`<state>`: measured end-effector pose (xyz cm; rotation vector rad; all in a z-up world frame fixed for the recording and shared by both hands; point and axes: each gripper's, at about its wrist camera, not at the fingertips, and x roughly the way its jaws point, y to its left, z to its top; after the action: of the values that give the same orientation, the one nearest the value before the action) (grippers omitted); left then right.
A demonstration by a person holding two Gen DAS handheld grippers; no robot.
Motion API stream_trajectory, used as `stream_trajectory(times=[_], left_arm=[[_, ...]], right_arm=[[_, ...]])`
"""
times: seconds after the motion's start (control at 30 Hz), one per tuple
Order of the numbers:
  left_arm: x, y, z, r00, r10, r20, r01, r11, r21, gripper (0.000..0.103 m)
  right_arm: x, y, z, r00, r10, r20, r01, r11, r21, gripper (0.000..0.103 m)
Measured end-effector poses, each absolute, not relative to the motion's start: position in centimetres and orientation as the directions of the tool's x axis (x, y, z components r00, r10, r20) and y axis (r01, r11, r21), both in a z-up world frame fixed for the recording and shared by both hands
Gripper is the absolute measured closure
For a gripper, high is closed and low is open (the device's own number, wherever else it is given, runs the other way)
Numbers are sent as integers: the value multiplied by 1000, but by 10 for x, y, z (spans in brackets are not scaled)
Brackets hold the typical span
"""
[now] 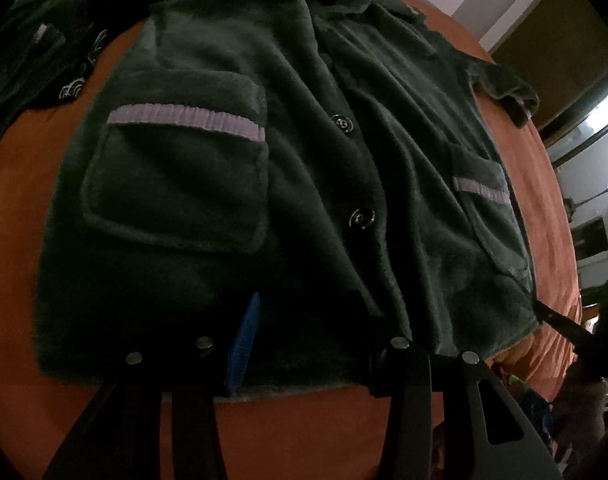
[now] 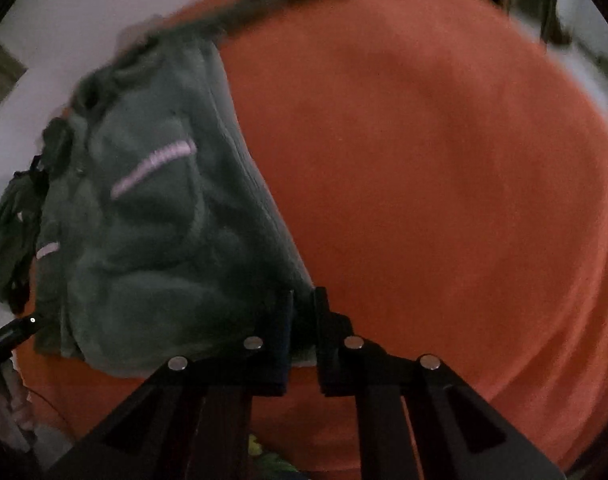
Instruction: Fold clothes
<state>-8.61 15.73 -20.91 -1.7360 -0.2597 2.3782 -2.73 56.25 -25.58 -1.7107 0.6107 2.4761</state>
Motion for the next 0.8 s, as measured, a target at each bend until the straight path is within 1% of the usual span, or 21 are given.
stream_trajectory(times=[0.07,0.13,0.2,0.3,0.33,0.37,0.4,0.43,0.47,0.5,0.53,0.67,0.8], left_arm=[[-85,157,-207,-302,244,-922,-52,-970,-239,57],[-86,156,-204,-303,238,-923,-48,-971,-235,57],[-87,157,-202,-307,237,-922,-43,-971,-236,57],[-85,153,-203,-309,231,-923,-30,-972,-233,57],[-84,151,-204,-309,229,-923,-26,-972,-233,57],[-84,151,-205,-307,229,-924,-23,-972,-234,57],[-84,150,-206,-304,230,-924,-20,-972,-235,57],[-84,150,-207,-302,230,-925,-19,-972,-235,57],[-85,150,-207,-301,228,-926,-21,-972,-232,57],[-85,150,-206,-301,225,-927,-24,-973,-229,57],[-85,151,-206,-304,223,-926,-26,-974,-225,57],[-88,150,-202,-317,227,-921,-27,-973,-230,57],[-88,150,-195,-336,237,-912,-35,-970,-239,57]], right_arm=[[-31,555,-252,-389,-133,-912,-231,-944,235,95],[-34,553,-246,-394,-131,-910,-211,-950,228,92],[-35,558,-239,-401,-144,-905,-217,-945,246,82],[-30,565,-230,-443,-147,-884,-235,-933,273,75],[-31,565,-231,-453,-157,-878,-240,-927,290,68],[-37,561,-233,-452,-167,-876,-244,-921,302,64],[-42,557,-238,-444,-179,-878,-250,-916,313,63],[-48,554,-248,-420,-191,-887,-256,-913,318,64],[-53,550,-254,-401,-193,-895,-258,-914,313,67],[-50,550,-258,-387,-182,-904,-254,-921,294,82],[-47,549,-260,-380,-172,-909,-248,-928,279,87],[-45,540,-248,-421,-147,-895,-215,-943,256,88],[-52,531,-240,-417,-138,-898,-180,-956,230,88]])
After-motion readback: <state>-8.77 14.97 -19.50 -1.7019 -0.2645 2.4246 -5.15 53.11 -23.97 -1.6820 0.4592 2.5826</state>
